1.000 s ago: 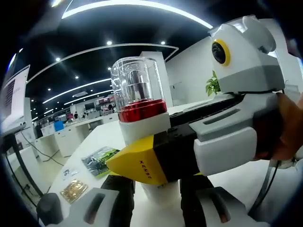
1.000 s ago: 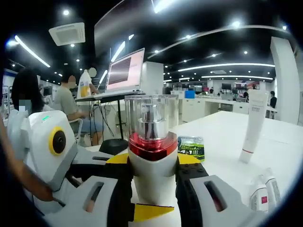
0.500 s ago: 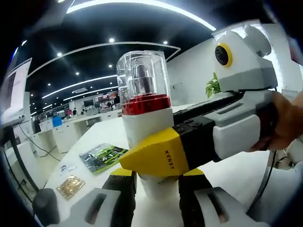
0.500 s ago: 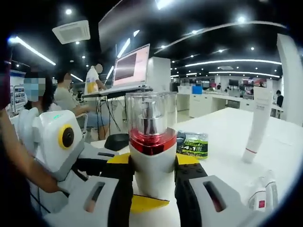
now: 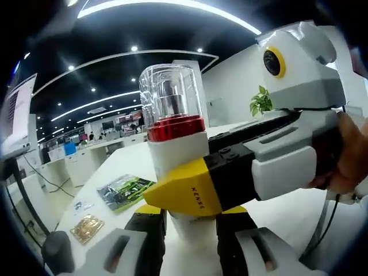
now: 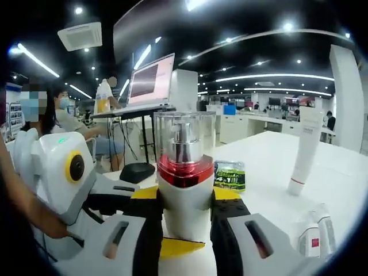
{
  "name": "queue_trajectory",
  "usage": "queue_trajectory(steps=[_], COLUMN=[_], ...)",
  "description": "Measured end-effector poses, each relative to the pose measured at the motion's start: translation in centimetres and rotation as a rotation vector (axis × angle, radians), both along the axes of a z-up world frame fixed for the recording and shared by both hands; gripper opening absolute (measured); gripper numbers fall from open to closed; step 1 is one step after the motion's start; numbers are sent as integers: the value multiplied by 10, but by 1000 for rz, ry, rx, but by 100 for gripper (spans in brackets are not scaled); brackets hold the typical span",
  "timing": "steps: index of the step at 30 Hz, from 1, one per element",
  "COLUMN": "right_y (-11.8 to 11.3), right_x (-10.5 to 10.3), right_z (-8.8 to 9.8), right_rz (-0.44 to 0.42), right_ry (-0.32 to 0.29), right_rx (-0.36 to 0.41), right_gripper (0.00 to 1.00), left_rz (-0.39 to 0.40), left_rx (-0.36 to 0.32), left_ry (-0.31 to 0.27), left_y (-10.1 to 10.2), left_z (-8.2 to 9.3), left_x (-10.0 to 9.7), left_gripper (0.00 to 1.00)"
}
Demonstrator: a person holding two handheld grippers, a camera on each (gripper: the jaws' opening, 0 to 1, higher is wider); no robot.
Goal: Arrange the skincare products in the storage area until every visible bottle or jar stands upright without overlapping.
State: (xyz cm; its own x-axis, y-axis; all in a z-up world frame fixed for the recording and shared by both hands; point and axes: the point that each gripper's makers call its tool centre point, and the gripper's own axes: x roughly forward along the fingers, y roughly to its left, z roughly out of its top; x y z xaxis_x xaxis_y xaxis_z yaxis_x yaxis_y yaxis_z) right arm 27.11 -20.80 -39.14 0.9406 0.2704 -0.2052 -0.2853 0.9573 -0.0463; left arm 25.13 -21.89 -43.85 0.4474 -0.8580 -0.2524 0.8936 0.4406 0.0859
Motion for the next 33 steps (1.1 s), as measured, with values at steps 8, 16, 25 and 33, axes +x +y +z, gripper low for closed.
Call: queue_trajectory(steps=[8, 16, 25, 33], right_y=[-19, -55, -136, -202], right_x=[3, 3, 9, 8], right_z=[7, 47, 96, 107], right_rz=[-25, -66, -175, -294], right_ry=[2, -57, -130, -137], right_rx=[50, 63, 6, -20], right_gripper=[29, 29, 29, 29], left_rz=[-6, 51, 70, 68], left_rx=[-36, -91, -113, -130], left_ry=[13, 54, 84, 92], left_y=[11, 25, 27, 26], left_z=[13, 21, 21, 22], left_x=[-4, 3, 3, 2], left_gripper=[33, 34, 37, 37])
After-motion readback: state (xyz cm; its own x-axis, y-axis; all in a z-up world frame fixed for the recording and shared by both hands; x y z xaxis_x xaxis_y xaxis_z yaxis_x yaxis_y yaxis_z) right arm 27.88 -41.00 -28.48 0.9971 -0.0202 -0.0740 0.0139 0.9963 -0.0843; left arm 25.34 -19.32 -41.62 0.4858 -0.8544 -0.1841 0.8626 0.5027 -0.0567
